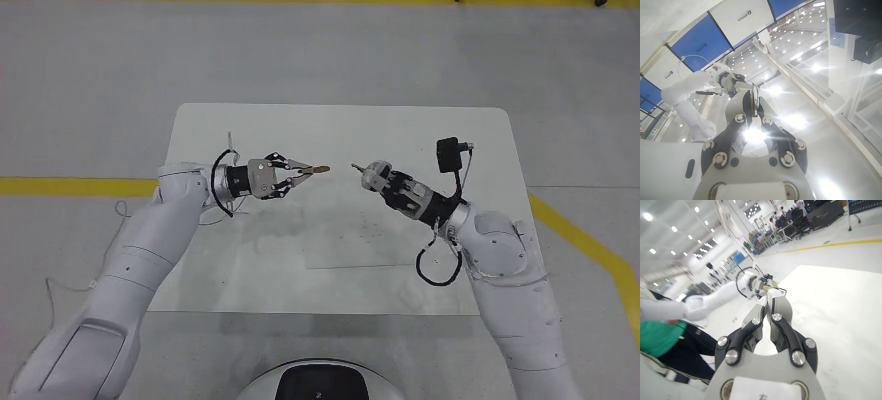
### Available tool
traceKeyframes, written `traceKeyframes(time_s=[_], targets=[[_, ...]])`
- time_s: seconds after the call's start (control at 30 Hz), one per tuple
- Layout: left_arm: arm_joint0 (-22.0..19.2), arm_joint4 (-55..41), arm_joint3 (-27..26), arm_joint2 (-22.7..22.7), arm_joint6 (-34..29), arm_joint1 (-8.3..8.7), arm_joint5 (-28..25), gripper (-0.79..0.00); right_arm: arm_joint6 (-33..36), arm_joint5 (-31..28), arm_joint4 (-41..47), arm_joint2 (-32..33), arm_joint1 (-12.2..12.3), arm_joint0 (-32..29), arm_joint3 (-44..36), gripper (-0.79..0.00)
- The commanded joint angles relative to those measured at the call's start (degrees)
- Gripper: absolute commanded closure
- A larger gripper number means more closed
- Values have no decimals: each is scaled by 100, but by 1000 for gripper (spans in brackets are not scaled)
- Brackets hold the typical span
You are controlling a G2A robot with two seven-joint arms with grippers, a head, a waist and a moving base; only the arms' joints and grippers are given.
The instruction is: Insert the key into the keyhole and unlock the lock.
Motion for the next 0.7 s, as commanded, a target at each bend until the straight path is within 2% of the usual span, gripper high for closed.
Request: traceKeyframes(time_s=[0.0, 0.17, 0.33, 0.67], targets=[[-91, 107, 15, 177, -96, 32, -98, 0, -264, -166, -1105, -44, 9, -51, -340, 0], [-327, 120, 136, 718, -427, 148, -428, 0, -641, -302, -2919, 66, 64, -310, -1037, 0], [-623, 39, 387, 1268, -658, 227, -659, 0, -513, -357, -4447, -42, 124, -520, -1537, 0], [-1028, -58, 723, 2080, -930, 214, -932, 0, -404, -312, -5846, -446, 173, -631, -2006, 0]])
